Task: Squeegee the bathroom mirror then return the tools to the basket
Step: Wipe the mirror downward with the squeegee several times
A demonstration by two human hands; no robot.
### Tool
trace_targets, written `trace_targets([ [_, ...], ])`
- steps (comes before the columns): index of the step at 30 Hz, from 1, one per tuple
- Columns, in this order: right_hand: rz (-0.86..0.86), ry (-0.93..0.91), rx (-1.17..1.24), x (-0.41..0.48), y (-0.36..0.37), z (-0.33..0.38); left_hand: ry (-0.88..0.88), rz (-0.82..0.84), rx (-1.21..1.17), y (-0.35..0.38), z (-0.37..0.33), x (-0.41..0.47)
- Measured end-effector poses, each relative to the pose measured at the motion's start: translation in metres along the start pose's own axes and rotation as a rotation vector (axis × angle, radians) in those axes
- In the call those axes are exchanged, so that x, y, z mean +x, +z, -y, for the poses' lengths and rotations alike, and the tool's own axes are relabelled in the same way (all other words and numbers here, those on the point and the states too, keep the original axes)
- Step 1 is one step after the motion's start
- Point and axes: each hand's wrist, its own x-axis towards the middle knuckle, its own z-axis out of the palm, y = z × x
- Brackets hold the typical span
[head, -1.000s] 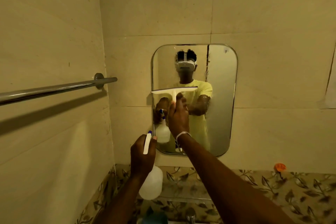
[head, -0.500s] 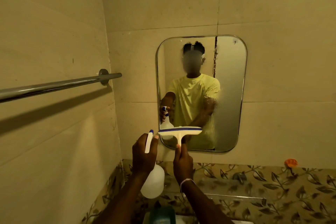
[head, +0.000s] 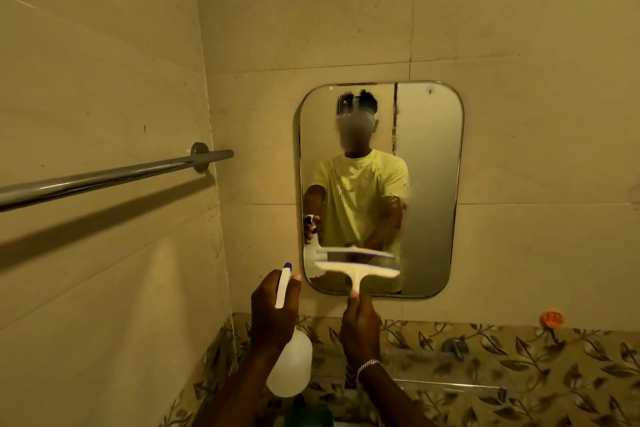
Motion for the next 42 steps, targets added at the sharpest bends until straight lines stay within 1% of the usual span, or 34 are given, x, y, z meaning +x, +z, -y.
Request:
trace_targets([
  [3, -0.004, -0.177, 0.103, 0.035, -0.021, 0.075, 0.028, 0.004, -0.019, 0.003, -0.003, 0.005],
  [6, -0.074, -0.362, 0.094, 0.086, -0.039, 0.166, 0.059, 0.011, -0.027, 0.008, -0.008, 0.007],
  [8, -0.114, -0.453, 0.032, 0.122, -0.047, 0.218, 0.063, 0.011, -0.035, 0.012, -0.01, 0.007],
  [11, -0.125, -0.442, -0.012, 0.164, -0.049, 0.273, 0.089, 0.03, -0.037, 0.017, -0.012, 0.006],
  [13, -0.173, -0.431, -0.071, 0.18, -0.047, 0.291, 0.087, 0.047, -0.053, 0.019, -0.013, 0.004],
  [15, -0.177, -0.434, -0.127, 0.187, -0.044, 0.298, 0.068, 0.053, -0.061, 0.021, -0.013, 0.004],
  [19, -0.194, -0.464, -0.241, 0.19, -0.039, 0.294, 0.04, 0.053, -0.062, 0.021, -0.008, 0.004],
  [22, -0.176, -0.499, -0.233, 0.179, -0.034, 0.276, 0.039, 0.046, -0.044, 0.022, -0.004, 0.007],
  [24, -0.167, -0.486, -0.241, 0.171, -0.03, 0.257, 0.038, 0.034, -0.033, 0.023, -0.002, 0.008],
  [27, -0.146, -0.444, -0.272, 0.16, -0.023, 0.225, 0.084, 0.037, -0.017, 0.024, 0.0, 0.011],
  [30, -0.169, -0.442, -0.254, 0.145, -0.021, 0.195, 0.099, 0.049, -0.032, 0.023, 0.0, 0.013],
  [35, -0.146, -0.363, -0.196, 0.12, -0.022, 0.14, 0.08, 0.07, -0.084, 0.024, -0.007, 0.01],
  [42, -0.145, -0.283, -0.195, 0.077, -0.018, 0.049, 0.057, 0.078, -0.067, 0.028, -0.003, 0.008],
])
